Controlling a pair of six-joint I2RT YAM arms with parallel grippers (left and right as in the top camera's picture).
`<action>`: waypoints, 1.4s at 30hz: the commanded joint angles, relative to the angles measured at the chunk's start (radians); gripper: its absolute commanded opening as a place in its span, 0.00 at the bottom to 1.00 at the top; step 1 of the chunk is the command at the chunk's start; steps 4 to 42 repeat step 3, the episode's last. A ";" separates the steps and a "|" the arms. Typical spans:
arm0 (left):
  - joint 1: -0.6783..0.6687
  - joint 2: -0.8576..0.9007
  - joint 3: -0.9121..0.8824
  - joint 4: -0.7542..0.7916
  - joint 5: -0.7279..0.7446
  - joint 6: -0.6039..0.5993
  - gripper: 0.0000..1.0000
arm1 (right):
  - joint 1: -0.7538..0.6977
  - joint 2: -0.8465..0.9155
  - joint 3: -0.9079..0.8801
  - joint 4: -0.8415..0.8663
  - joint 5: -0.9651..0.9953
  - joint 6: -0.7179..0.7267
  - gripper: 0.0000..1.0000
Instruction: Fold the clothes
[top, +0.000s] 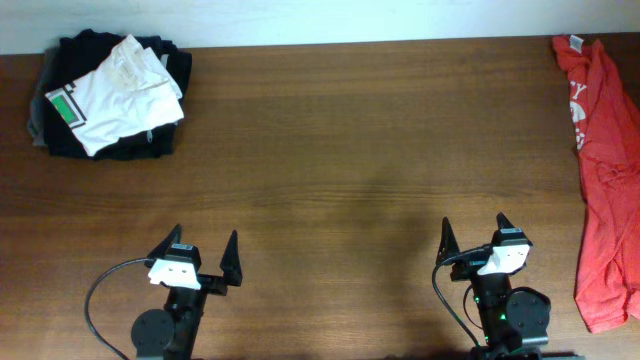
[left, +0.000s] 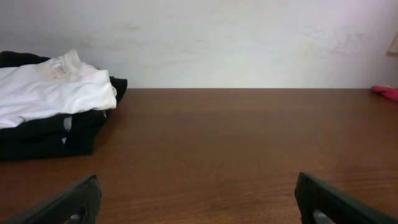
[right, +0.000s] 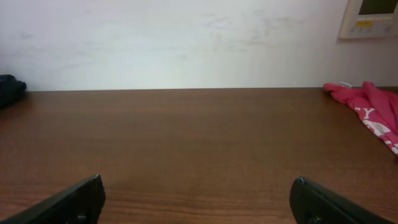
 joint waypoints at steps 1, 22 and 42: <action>-0.004 -0.009 -0.007 0.000 -0.007 0.005 0.99 | -0.007 -0.008 -0.005 -0.007 0.009 -0.007 0.98; -0.004 -0.009 -0.007 0.000 -0.007 0.005 0.99 | -0.007 -0.008 -0.005 -0.007 0.009 -0.007 0.98; -0.004 -0.009 -0.007 0.000 -0.007 0.005 0.99 | -0.007 -0.008 -0.005 -0.007 0.009 -0.007 0.98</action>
